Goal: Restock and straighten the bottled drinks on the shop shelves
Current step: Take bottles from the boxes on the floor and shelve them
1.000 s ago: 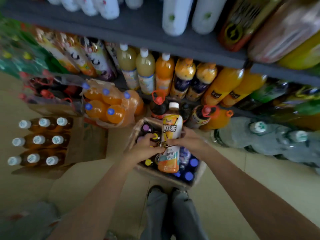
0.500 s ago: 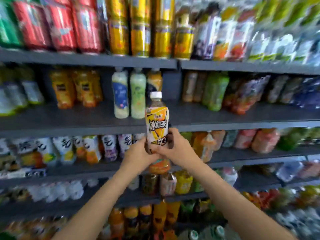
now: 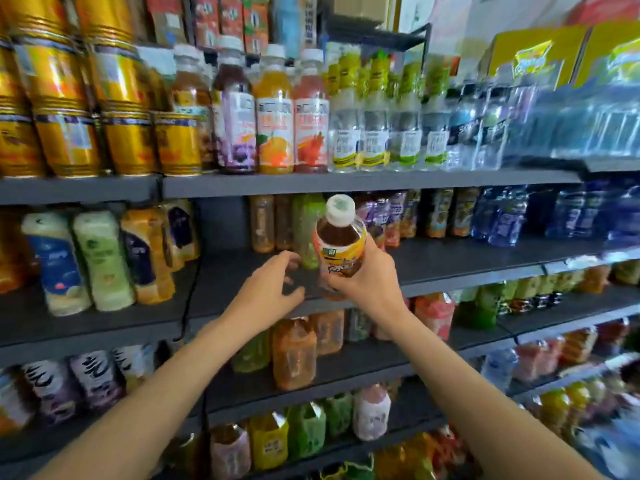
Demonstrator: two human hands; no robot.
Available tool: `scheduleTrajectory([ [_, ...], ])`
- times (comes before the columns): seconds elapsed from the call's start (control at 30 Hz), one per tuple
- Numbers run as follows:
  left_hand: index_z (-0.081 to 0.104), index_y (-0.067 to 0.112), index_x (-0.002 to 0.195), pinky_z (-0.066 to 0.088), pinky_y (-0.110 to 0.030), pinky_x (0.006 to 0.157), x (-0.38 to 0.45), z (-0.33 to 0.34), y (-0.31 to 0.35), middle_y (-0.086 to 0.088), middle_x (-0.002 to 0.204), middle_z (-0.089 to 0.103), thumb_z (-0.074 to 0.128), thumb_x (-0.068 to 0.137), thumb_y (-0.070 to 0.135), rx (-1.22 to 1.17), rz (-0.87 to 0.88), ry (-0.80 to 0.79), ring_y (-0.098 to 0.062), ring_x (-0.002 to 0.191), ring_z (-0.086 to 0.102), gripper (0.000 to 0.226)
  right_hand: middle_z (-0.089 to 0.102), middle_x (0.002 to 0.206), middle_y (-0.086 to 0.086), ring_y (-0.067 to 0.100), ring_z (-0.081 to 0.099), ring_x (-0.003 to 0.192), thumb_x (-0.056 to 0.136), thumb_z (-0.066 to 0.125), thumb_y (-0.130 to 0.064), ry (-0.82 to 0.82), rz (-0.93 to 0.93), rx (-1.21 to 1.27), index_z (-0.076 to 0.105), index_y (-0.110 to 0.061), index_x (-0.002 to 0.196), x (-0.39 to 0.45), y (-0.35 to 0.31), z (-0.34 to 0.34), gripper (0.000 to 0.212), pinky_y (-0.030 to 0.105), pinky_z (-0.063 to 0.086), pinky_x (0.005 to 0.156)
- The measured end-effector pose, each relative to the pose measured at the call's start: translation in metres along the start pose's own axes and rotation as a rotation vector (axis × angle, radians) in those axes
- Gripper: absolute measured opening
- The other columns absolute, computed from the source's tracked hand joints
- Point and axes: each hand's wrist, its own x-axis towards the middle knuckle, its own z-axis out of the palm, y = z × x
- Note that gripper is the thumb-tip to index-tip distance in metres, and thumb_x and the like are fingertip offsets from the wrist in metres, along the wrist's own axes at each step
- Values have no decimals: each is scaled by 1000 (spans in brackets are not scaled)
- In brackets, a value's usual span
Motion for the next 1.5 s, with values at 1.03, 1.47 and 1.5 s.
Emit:
scheduleTrajectory([
  [1.03,58,21,98,50,-30,83,224,233,108,-1,110,61,60,88,13,105,-145,-208,-12,91,60,13,53,125,16,34,52,115,75,76,-30,51,547,-182,45,-2,119,227,370,-177,61,44,45,90],
  [1.47,57,19,104,47,-18,72,207,268,124,2,99,63,58,88,10,117,-413,-168,-9,85,60,19,36,140,20,34,38,129,84,62,-10,-2,571,-78,28,0,135,265,433,-163,62,34,30,101],
  [1.5,57,19,106,46,-18,72,205,266,123,3,98,62,58,88,10,126,-429,-164,-8,85,60,20,33,140,21,35,37,127,86,58,-8,84,580,-42,28,1,136,253,425,-161,59,34,31,100],
])
